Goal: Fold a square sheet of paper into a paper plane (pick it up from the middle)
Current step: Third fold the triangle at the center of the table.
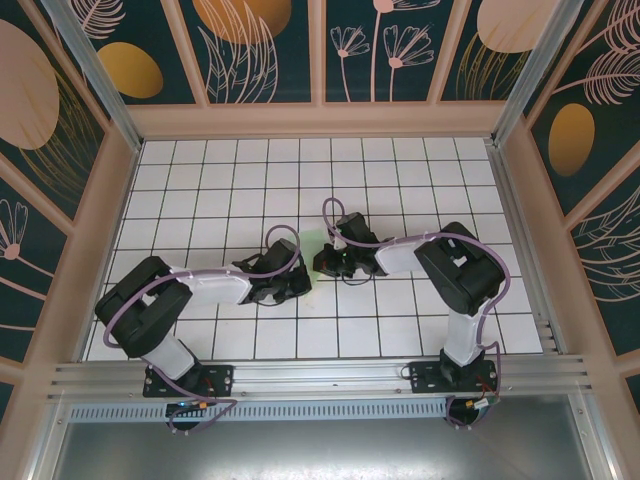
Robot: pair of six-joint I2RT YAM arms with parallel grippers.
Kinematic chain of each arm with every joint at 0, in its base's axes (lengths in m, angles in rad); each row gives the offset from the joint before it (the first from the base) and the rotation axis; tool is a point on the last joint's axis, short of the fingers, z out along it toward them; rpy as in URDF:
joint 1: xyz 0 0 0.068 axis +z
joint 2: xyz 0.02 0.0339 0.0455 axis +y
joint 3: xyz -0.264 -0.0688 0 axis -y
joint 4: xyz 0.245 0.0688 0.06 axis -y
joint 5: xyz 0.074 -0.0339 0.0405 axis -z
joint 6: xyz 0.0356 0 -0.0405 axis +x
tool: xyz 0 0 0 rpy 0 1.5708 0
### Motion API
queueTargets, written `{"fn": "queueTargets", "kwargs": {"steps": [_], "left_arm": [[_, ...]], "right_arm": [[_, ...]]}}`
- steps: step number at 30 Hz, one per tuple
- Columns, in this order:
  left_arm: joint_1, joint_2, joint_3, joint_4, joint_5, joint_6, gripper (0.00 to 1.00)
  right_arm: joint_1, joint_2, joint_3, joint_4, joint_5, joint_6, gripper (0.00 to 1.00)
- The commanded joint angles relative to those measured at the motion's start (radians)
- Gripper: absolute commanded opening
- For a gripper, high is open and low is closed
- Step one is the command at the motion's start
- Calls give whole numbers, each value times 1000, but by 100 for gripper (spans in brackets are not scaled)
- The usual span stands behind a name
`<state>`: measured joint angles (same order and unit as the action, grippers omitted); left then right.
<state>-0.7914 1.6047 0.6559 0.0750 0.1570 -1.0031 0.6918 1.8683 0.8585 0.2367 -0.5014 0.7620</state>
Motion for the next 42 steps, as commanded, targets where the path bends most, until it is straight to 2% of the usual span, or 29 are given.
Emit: {"fn": "queueTargets", "kwargs": {"steps": [1, 9, 17, 26, 32, 42], "left_arm": [[-5, 21, -26, -41, 9, 10, 0], [-5, 12, -58, -47, -7, 0, 0], [-5, 9, -68, -49, -8, -5, 0], [-4, 4, -81, -65, -4, -14, 0], [-4, 10, -108, -112, 10, -10, 0], [-4, -12, -145, -115, 23, 5, 0]], "right_arm": [[-3, -54, 33, -26, 28, -63, 3], [13, -120, -50, -5, 58, -95, 0], [63, -68, -45, -23, 80, -89, 0], [59, -6, -22, -49, 93, -103, 0], [-7, 3, -20, -46, 113, -181, 0], [-186, 81, 75, -84, 124, -294, 0]]}}
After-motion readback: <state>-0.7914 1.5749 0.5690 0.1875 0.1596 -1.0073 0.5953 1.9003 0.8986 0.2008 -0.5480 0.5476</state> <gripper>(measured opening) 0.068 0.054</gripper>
